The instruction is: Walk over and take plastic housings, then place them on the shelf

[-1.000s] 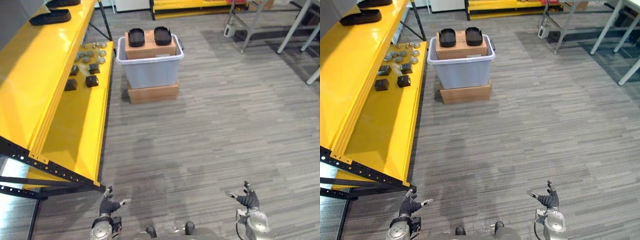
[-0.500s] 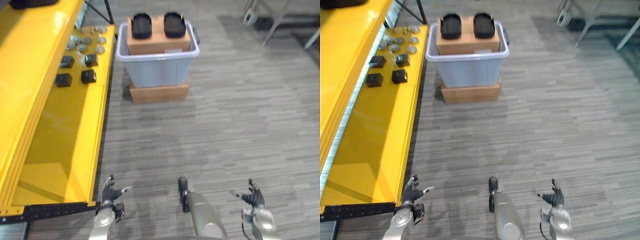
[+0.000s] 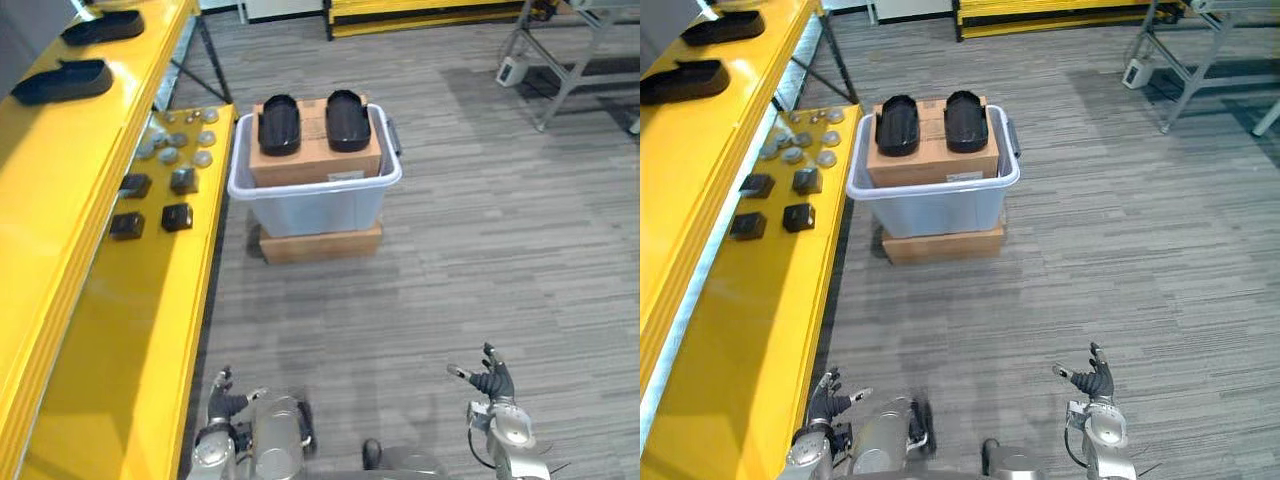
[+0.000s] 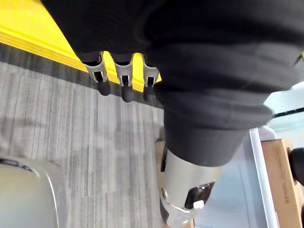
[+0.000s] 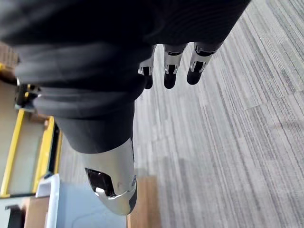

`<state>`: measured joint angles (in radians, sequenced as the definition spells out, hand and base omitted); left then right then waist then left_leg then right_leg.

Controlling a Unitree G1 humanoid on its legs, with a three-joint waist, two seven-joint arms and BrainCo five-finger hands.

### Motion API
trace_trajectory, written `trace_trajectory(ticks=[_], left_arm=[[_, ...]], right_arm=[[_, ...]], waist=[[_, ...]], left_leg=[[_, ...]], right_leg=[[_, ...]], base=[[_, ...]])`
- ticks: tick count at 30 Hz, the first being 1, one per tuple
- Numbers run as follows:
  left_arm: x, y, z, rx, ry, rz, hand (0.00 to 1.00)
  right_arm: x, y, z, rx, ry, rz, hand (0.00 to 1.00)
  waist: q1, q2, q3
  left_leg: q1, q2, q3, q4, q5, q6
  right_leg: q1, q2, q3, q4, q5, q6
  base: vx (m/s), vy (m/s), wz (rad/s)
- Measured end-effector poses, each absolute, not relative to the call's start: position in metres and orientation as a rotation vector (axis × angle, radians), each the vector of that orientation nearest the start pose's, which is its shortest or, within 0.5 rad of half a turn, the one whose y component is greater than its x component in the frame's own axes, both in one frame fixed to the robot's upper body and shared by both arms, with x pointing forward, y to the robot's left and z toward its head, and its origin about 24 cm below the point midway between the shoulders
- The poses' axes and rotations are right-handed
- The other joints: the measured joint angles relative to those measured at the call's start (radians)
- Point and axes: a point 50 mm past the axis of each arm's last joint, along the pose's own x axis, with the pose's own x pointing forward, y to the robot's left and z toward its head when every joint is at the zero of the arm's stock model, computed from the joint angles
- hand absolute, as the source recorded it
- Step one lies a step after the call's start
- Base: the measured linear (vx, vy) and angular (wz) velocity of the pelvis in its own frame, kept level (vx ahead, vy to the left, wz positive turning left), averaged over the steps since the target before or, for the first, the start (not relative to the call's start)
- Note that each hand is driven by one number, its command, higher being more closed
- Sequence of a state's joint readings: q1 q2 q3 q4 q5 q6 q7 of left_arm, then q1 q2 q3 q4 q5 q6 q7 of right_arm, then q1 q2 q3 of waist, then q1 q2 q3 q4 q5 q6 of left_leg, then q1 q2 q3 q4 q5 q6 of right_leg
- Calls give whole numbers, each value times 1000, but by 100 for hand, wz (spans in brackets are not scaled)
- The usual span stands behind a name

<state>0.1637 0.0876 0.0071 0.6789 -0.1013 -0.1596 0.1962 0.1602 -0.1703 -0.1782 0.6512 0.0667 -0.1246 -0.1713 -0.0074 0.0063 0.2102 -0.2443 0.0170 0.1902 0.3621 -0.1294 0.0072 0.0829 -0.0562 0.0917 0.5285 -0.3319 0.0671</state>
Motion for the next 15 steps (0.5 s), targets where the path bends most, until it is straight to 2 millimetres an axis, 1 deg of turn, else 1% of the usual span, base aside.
trace_trajectory(ticks=[1, 2, 3, 4, 5, 6, 7, 8, 9, 10, 11, 12, 13, 14, 15], left_arm=[[139, 200, -118, 58, 696, 308, 0], [137, 200, -119, 62, 705, 308, 0], [135, 200, -120, 65, 716, 304, 0], [135, 200, -121, 71, 721, 300, 0], [136, 200, -120, 70, 718, 300, 0], [138, 200, -120, 69, 713, 300, 0], [137, 200, -120, 67, 713, 301, 0], [137, 200, -120, 65, 716, 301, 0], [139, 199, -120, 64, 714, 299, 0], [141, 199, -121, 65, 716, 297, 0], [138, 200, -122, 69, 726, 299, 0], [137, 203, -123, 81, 733, 299, 0], [137, 198, -125, 71, 745, 296, 0], [136, 193, -127, 57, 752, 291, 0], [137, 191, -127, 49, 750, 291, 0]], right_arm=[[142, -250, -103, -110, 659, -442, 0], [141, -248, -104, -109, 664, -436, 0], [140, -246, -105, -118, 671, -421, 0], [139, -243, -107, -134, 681, -398, 0], [140, -242, -107, -139, 678, -390, 0], [144, -242, -105, -145, 669, -381, 0], [147, -242, -104, -148, 659, -372, 0], [148, -244, -103, -151, 655, -368, 0], [148, -245, -103, -154, 654, -369, 0], [148, -246, -102, -157, 655, -370, 0], [146, -246, -103, -158, 662, -371, 0], [138, -247, -106, -160, 682, -377, 0], [134, -252, -107, -172, 698, -386, 0], [133, -254, -108, -173, 709, -391, 0], [136, -254, -107, -172, 698, -392, 0]], waist=[[-6, -14, 1], [-11, -15, 0], [-13, -13, 2], [-12, -10, 1], [-9, -6, 0], [-12, 6, 1], [-22, 17, 2], [-31, 29, 6], [-36, 37, 10], [-38, 46, 14], [-36, 43, 12], [-40, 21, 10], [-42, 35, 14], [-34, 57, 5], [-38, 55, 6]], left_leg=[[54, -19, 6, 1, -37, 10], [83, -24, 6, 3, -56, 19], [130, -28, 5, 4, -84, 23], [212, -32, 2, -24, -106, 29], [243, -33, 0, -44, -107, 29], [300, -25, -9, -84, -106, 29], [338, -11, -24, -110, -106, 29], [364, 6, -30, -123, -106, 29], [375, 20, -36, -126, -106, 29], [393, 38, -44, -132, -106, 29], [413, 51, -52, -141, -109, 16], [432, 41, -59, -134, -129, -35], [447, 63, -68, -134, -143, -53], [450, 89, -80, -130, -134, -71], [435, 96, -91, -91, -106, -112]], right_leg=[[-70, -22, 0, 216, 60, 143], [-99, -29, -1, 309, 96, 204], [-134, -39, -12, 424, 96, 202], [-194, -65, -68, 531, 64, 139], [-217, -74, -95, 536, 49, 110], [-253, -77, -139, 495, 16, 47], [-295, -73, -173, 429, -8, 7], [-326, -58, -175, 351, -14, -3], [-342, -46, -169, 290, -13, -3], [-366, -29, -152, 177, -2, 2], [-375, -9, -103, -26, 74, 14], [-357, -24, -87, -159, 310, 7], [-353, -12, -98, -130, 311, -29], [-357, 5, -111, -95, 271, -44], [-356, -1, -126, -70, 233, -59]], base=[[623, 209, -18], [403, 99, 2], [497, 66, 6], [485, 46, 2], [571, 23, 5], [440, -38, 19], [515, -92, 29], [410, -112, 31], [402, -158, 27], [392, -183, 29], [489, -228, 50], [432, -204, 48], [444, -215, 36], [411, -242, 19], [435, -299, 39]])
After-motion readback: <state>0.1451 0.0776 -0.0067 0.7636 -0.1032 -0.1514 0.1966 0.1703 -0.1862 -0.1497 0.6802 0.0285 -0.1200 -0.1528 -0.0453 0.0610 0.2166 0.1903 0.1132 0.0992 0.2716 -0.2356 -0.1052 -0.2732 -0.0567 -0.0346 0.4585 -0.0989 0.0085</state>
